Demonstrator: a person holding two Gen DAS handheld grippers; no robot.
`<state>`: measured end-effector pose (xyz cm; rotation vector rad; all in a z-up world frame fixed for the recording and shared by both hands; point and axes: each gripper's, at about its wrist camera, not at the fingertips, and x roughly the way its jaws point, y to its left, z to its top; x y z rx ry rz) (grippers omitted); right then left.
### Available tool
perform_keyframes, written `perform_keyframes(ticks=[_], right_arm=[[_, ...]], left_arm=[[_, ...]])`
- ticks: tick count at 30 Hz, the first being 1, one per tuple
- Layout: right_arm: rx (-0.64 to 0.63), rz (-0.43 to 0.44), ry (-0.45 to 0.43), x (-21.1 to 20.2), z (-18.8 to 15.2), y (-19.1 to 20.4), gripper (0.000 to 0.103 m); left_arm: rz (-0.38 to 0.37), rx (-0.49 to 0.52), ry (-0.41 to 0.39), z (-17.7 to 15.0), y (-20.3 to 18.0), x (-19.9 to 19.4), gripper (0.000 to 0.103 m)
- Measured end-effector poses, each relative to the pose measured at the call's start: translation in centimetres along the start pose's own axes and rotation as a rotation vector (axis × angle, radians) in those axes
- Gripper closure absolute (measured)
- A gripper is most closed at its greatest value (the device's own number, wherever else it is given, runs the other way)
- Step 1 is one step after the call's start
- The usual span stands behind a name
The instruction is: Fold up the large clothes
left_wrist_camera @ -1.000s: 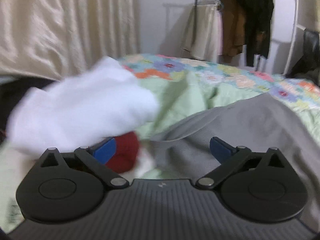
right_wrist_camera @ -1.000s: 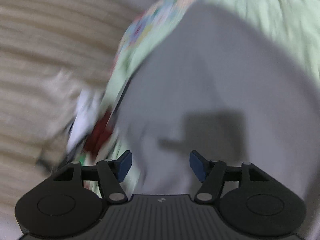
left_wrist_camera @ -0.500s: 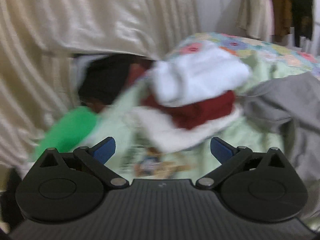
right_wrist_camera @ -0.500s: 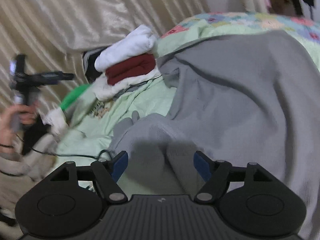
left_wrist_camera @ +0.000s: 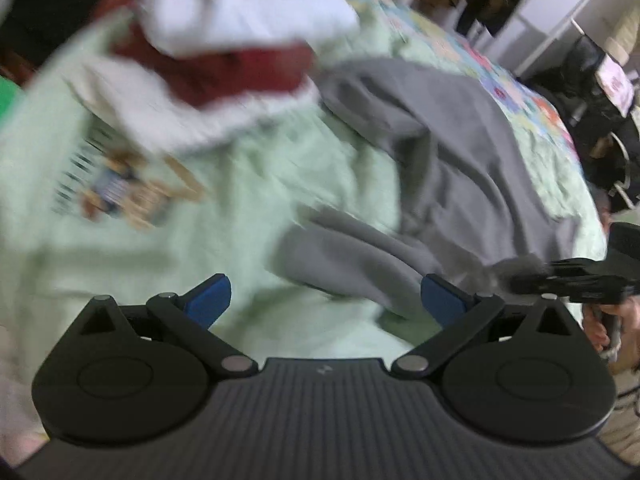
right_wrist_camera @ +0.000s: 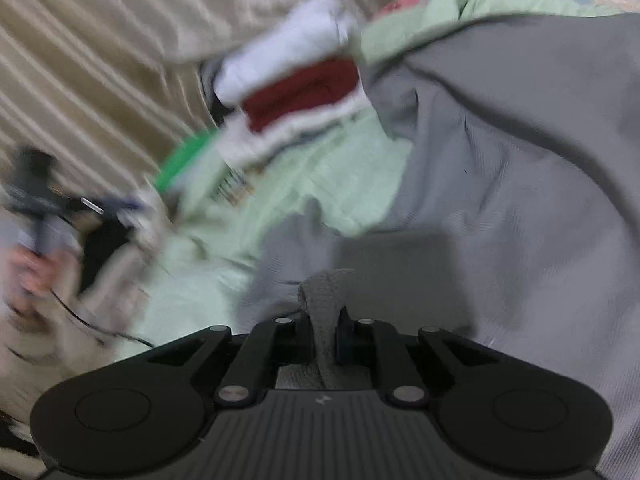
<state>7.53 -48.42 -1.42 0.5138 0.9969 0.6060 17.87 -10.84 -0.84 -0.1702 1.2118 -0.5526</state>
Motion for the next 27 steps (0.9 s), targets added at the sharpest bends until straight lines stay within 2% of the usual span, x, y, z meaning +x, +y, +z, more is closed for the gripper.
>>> perform_keyframes(ticks=[2, 4, 7, 10, 12, 14, 16, 17, 19, 21, 22, 23, 24, 25, 27], right_arm=[[0.125, 0.102, -0.112, -3.8, -2.2, 0.1, 0.094], [0.146, 0.122, -0.176, -5.8, -4.3, 0.8, 0.094], [0.059, 0.072, -0.222, -6.8, -7.9, 3.3, 0.094], [-0.055, 0.038, -0.215, -5.7, -10.3, 5.6, 0.094], [-0.044, 0.036, -0.235, -5.2, -10.9, 5.8, 0.094], [-0.02, 0.044, -0.302, -5.2, -10.9, 5.6, 0.094], [-0.028, 0.027, -0.359, -5.9, -10.6, 6.0, 0.094], [-0.033, 0.016, -0.383, -6.2, -10.3, 6.2, 0.093], [-0.051, 0.008, -0.391, -6.6, -10.2, 6.7, 0.093], [-0.062, 0.01, -0.381, -6.5, -10.2, 6.9, 0.092], [-0.065, 0.01, -0.373, -6.4, -10.3, 7.0, 0.091], [-0.069, 0.005, -0.369, -6.3, -10.5, 7.1, 0.091], [-0.072, 0.001, -0.366, -6.3, -10.7, 7.2, 0.091], [-0.067, -0.002, -0.364, -6.2, -10.8, 7.1, 0.091], [-0.053, -0.003, -0.356, -6.0, -11.0, 6.7, 0.091]], left_arm=[[-0.046, -0.03, 0.05, -0.8, -1.3, 2.5, 0.0], [-0.064, -0.083, 0.074, -1.5, -2.1, 4.5, 0.0], [-0.055, -0.173, 0.09, -1.5, -3.2, 7.1, 0.0], [-0.054, -0.176, 0.088, -1.2, -5.3, 8.4, 0.0], [-0.082, -0.163, 0.147, -1.2, -7.0, 9.8, 0.0], [-0.127, -0.186, 0.207, -1.7, -7.7, 10.8, 0.0], [-0.177, -0.249, 0.261, -2.5, -8.2, 11.7, 0.0], [-0.204, -0.324, 0.261, -2.9, -7.9, 12.1, 0.0], [-0.298, -0.496, 0.247, -3.8, -7.0, 13.1, 0.0], [-0.345, -0.595, 0.204, -4.3, -6.1, 13.6, 0.0], [-0.365, -0.612, 0.182, -4.3, -5.9, 13.7, 0.008], [-0.384, -0.592, 0.161, -4.1, -5.9, 13.7, 0.036], [-0.389, -0.576, 0.152, -3.9, -6.0, 13.6, 0.059], [-0.372, -0.559, 0.15, -3.6, -6.1, 13.3, 0.087], [-0.347, -0.5, 0.12, -2.7, -6.8, 12.6, 0.091]])
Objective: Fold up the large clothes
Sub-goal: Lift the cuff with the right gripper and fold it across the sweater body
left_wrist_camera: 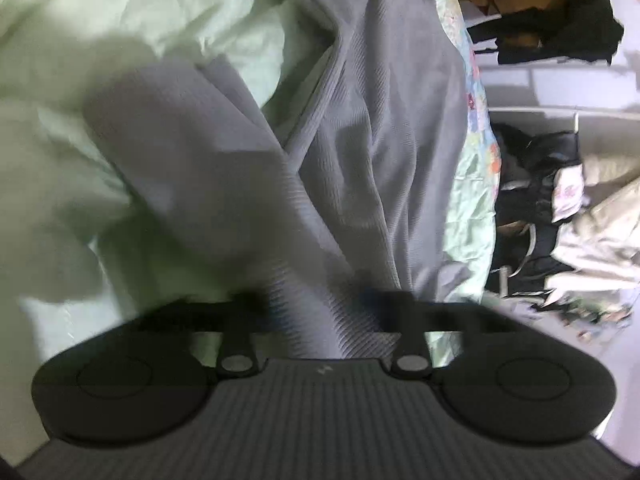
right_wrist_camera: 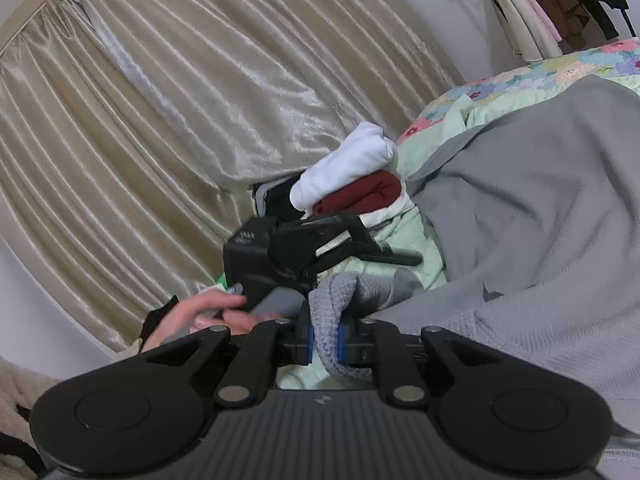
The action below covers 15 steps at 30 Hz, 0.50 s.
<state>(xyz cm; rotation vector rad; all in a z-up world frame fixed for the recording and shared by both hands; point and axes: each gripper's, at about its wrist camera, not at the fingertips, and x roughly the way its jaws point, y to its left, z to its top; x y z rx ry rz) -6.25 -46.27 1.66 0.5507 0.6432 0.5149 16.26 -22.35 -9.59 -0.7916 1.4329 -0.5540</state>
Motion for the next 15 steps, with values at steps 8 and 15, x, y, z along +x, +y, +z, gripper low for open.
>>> perform_keyframes(ticks=[8, 15], right_arm=[[0.095, -0.048, -0.118, 0.2, 0.6, -2.7, 0.09], [0.336, -0.44, -0.553, -9.3, -0.4, -7.6, 0.091]], left_arm=[[0.027, 0.384, -0.176, 2.8, -14.0, 2.2, 0.093], [-0.107, 1.119, -0.092, -8.1, -33.8, 14.5, 0.026]])
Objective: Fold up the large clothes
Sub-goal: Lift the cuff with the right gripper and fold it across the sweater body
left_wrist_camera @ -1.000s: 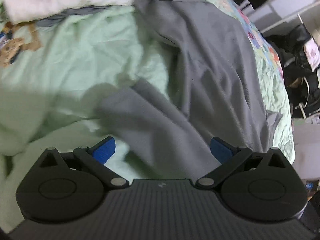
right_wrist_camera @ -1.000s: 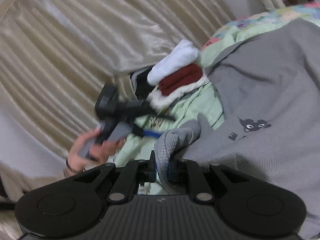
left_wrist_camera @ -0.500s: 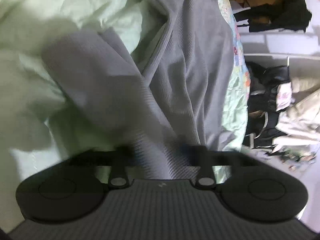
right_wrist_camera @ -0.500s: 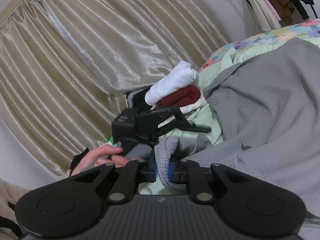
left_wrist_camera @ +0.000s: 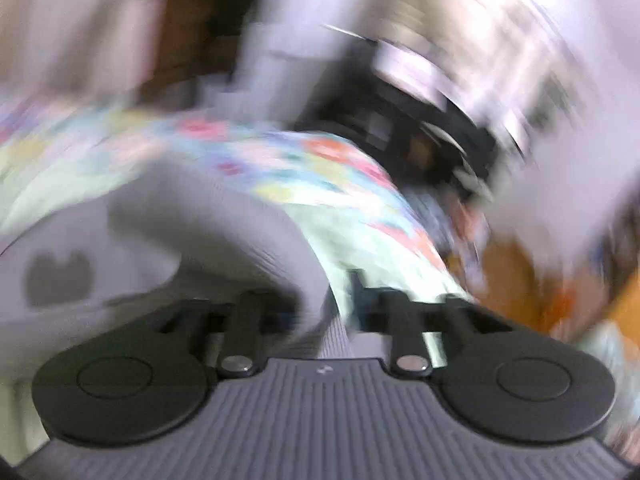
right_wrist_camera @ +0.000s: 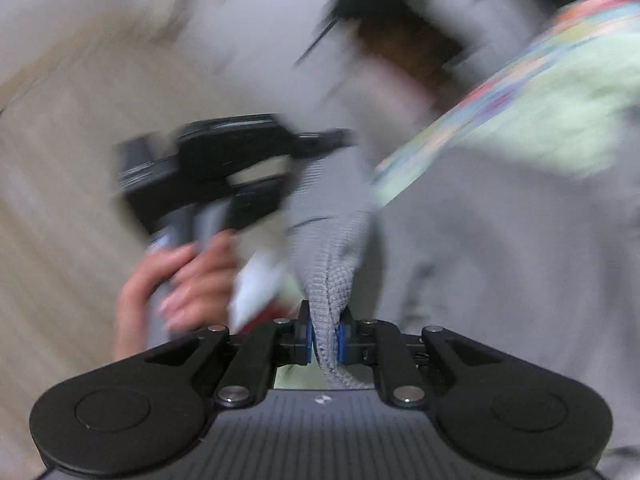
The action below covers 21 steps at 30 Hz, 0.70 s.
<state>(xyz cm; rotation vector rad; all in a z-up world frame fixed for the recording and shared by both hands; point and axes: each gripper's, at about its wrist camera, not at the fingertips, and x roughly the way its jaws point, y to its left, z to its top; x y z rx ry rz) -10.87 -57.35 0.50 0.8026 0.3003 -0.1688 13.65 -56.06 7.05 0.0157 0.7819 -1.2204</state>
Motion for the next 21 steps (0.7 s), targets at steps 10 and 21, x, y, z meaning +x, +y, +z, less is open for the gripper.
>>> perform_keyframes(ticks=[10, 21], right_arm=[[0.225, -0.402, 0.04, -2.8, -1.1, -10.7, 0.089], [-0.066, -0.66, 0.013, -2.0, 0.9, -5.3, 0.057]], left_arm=[[0.147, -0.348, 0.103, -4.9, 15.4, 3.2, 0.015], [0.361, -0.673, 0.028, -10.0, 32.7, -1.7, 0.007]])
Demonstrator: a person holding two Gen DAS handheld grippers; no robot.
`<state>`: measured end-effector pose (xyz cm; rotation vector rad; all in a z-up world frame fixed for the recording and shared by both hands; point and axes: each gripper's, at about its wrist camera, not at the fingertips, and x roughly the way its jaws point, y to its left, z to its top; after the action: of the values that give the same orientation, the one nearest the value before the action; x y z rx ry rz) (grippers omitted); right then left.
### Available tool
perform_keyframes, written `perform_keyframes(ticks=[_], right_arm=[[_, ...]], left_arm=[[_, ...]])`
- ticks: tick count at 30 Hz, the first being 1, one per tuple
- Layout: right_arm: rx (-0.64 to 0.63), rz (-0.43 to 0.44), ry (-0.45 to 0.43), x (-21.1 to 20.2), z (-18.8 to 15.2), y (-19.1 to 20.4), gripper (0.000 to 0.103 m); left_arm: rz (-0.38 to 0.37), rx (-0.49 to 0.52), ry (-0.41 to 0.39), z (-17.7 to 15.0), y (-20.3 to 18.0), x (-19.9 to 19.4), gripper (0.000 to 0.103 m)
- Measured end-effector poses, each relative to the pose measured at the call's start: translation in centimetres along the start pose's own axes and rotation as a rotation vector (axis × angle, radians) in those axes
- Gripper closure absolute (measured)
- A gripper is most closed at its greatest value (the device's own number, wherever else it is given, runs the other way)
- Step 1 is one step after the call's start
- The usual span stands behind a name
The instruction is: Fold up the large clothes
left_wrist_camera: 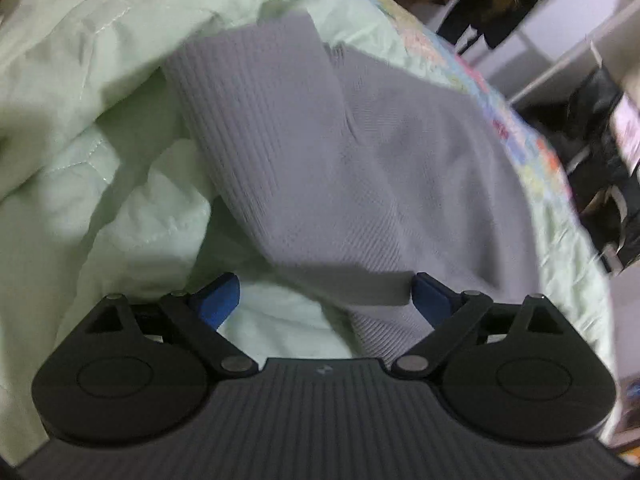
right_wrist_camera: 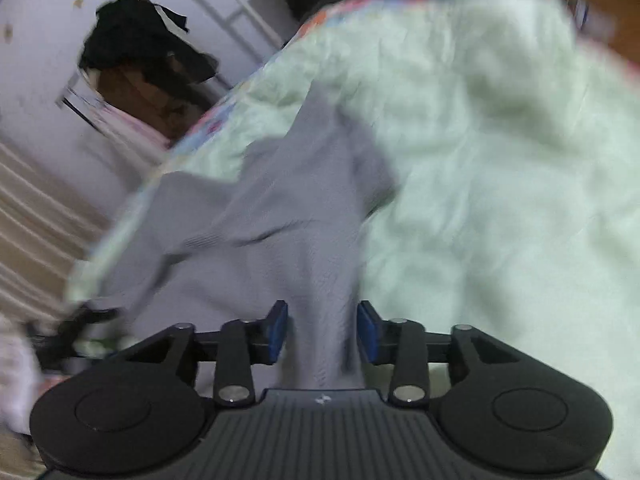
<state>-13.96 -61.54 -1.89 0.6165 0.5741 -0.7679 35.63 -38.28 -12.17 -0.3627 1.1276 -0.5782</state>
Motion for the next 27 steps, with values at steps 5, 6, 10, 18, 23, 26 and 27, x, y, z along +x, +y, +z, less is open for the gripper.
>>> perform_keyframes(ticks=[5, 6, 10, 18, 23, 26, 27], right_arm=[[-0.353, 0.019, -0.066, -2.0, 1.1, 7.4, 0.048], [-0.467, 0.105, -0.016, -0.7, 1.0, 10.3, 0.048], [-0.798, 0.248, 0.068, 5.4, 0.2, 20.0, 0.049], [-1.151, 0.318, 0.148, 17.7, -1.2, 31.3, 0.045], [-1.333, 0.369, 0.128, 21.1, -3.8, 34.6, 0.045], [-1.338, 0.405, 0.12, 22.6, -4.1, 36.3, 0.045], [-1.328, 0.424, 0.131, 22.9, -3.9, 36.7, 0.045]], left_arm=[[0.061, 0.193, -0.08, 0.3, -3.4, 0.0, 0.0], [0.063, 0.199, -0.074, 0.1, -3.4, 0.4, 0.0], [0.04, 0.192, -0.095, -0.4, -2.2, 1.6, 0.011], [-0.04, 0.099, -0.211, 0.7, 0.8, -0.9, 0.088], [0.001, 0.176, -0.347, 0.2, -0.4, -2.0, 0.09], [-0.007, 0.213, -0.381, 0.2, -1.5, -1.8, 0.09], [-0.016, 0.219, -0.383, 0.2, -1.6, -1.8, 0.09]])
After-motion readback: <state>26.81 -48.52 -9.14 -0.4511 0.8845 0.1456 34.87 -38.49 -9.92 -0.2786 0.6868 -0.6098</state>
